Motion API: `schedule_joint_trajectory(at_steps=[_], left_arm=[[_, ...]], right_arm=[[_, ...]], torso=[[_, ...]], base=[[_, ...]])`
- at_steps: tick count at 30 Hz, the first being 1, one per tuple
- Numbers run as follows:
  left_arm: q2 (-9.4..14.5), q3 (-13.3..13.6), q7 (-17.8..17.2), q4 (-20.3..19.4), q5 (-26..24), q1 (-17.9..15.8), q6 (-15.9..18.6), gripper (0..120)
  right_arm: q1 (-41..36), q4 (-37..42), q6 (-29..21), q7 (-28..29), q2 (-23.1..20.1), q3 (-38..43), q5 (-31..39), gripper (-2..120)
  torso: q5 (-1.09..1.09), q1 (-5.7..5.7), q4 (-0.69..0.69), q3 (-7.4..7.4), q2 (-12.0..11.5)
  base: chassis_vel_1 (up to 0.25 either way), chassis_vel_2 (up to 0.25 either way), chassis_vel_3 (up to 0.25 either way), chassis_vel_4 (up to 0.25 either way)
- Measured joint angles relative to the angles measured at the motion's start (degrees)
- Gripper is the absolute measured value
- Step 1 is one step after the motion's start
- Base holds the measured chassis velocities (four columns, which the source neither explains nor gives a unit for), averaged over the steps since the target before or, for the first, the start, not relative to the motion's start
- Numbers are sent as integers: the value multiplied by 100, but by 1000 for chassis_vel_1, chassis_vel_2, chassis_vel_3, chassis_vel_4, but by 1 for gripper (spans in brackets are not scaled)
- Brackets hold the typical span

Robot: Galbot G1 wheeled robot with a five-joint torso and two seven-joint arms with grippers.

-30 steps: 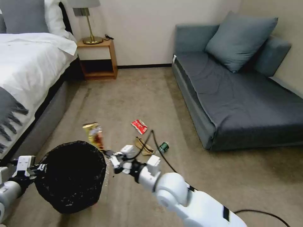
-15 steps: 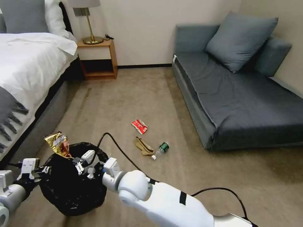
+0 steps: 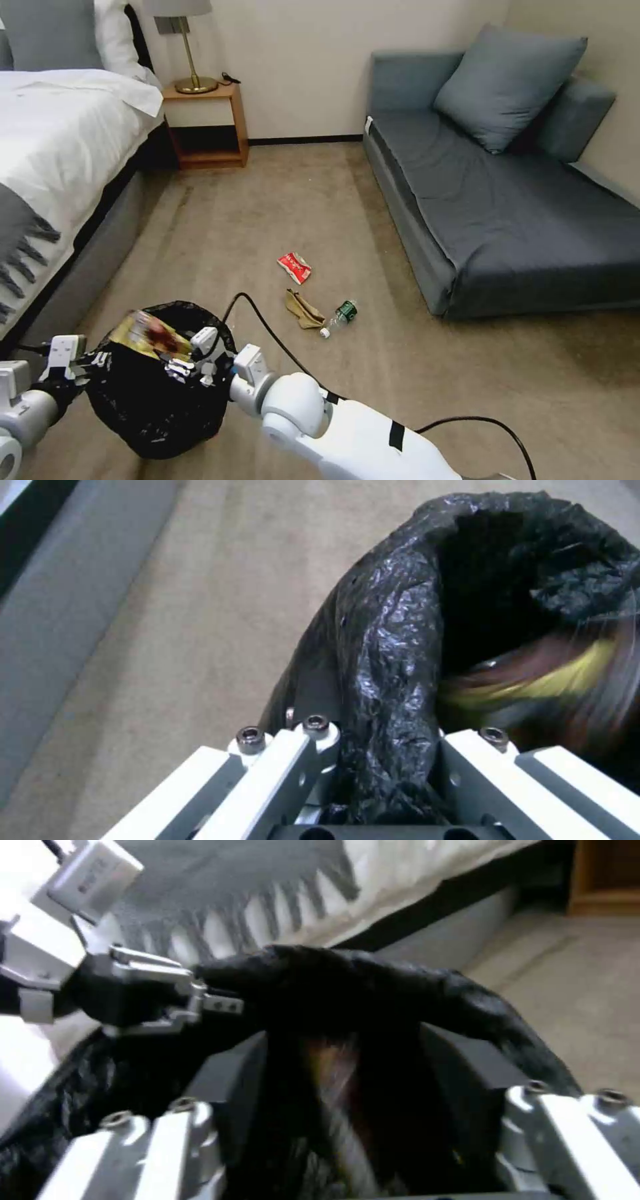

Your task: Pick up the trash bin, then pick up the garbage on the floor and place it into the trash bin.

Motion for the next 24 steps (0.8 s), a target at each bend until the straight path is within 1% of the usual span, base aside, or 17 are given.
schedule_joint_trajectory(at_steps=[1,2,5,6,8,9,10,11,13,14,17,24], left_arm=[[17,9,0,30,-5,-17,-1,5],[17,9,0,30,-5,-17,-1,5],[49,10,0,66,-20,-59,-1,5],[49,10,0,66,-20,-59,-1,5],[79,-2,1,106,-27,-83,-1,5],[95,-16,1,141,-36,-102,-1,5],[95,-16,1,141,-36,-102,-1,5],[109,-26,1,171,-50,-119,-1,5],[146,-42,4,239,-77,-161,-1,5],[146,-42,4,239,-77,-161,-1,5],[197,-52,8,304,-113,-216,0,5],[230,-90,16,311,-162,-248,9,5]], right_arm=[[-95,53,31,17,-29,96,-90,72],[-95,53,31,17,-29,96,-90,72],[-477,283,351,15,-275,524,-522,85],[-477,283,351,15,-275,524,-522,85],[-770,405,672,-32,-552,942,-1197,96],[-919,416,892,-59,-679,1198,-1572,99],[-919,416,892,-59,-679,1198,-1572,99],[-1048,416,1046,-69,-764,1403,-1800,99],[-1367,427,1396,-109,-936,1811,-2004,100],[-1367,427,1396,-109,-936,1811,-2004,100],[-1711,462,1701,-189,-1064,2183,-2060,100],[-2079,502,1801,-340,-1192,2381,-2055,100]], torso=[[0,0,0,0,0],[0,0,0,0,0],[0,0,0,0,0],[0,0,0,0,0],[1,0,-1,0,0],[1,0,-1,0,0],[1,0,-1,0,0],[1,0,0,0,0],[1,0,0,0,0],[1,0,0,0,0],[1,0,-1,0,0],[1,0,0,-1,0]], base=[[0,0,0,0],[0,0,0,0],[0,0,0,0],[0,0,0,0],[0,0,0,0],[0,0,0,0],[0,0,0,0],[0,0,0,0],[0,0,0,0],[0,0,0,0],[0,0,0,0],[-8,7,10,-6]])
